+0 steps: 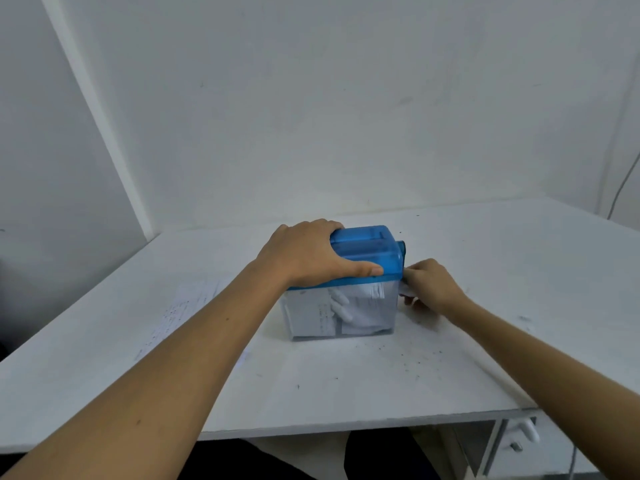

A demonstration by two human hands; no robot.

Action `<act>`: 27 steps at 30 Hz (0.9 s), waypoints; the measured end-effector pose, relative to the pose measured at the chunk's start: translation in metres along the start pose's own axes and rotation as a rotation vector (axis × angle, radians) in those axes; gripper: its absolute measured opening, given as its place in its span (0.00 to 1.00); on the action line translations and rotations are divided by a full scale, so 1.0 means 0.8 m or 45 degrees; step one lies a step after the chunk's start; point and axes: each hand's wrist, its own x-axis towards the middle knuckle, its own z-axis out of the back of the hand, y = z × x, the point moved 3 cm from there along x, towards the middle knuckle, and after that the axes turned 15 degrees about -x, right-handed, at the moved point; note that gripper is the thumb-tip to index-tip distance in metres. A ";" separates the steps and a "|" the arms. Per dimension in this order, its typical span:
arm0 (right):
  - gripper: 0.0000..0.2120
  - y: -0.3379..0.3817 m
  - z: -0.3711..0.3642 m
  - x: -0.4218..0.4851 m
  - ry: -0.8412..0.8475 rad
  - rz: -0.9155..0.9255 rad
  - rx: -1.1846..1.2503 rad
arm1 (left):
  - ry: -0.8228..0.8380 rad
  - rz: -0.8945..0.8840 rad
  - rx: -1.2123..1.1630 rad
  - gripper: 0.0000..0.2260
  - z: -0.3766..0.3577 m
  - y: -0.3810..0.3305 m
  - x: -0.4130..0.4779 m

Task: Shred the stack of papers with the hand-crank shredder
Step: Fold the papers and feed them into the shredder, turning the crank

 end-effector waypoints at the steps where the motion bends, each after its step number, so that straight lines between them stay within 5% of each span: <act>1: 0.14 0.000 0.006 0.000 0.054 -0.022 -0.002 | 0.003 -0.002 -0.005 0.37 0.000 0.000 0.000; 11: 0.09 0.035 0.065 0.002 -0.011 -0.003 0.127 | 0.073 0.061 0.062 0.43 0.002 -0.003 -0.002; 17: 0.10 0.100 0.103 -0.002 -0.032 0.117 0.077 | 0.155 0.182 -0.111 0.55 0.010 -0.004 0.004; 23: 0.09 0.172 0.108 -0.002 0.004 0.268 -0.096 | -0.215 0.152 -0.424 0.36 0.078 0.001 -0.013; 27: 0.11 0.219 0.078 -0.006 0.067 0.356 -0.210 | -0.201 0.252 -0.338 0.31 0.115 0.066 -0.044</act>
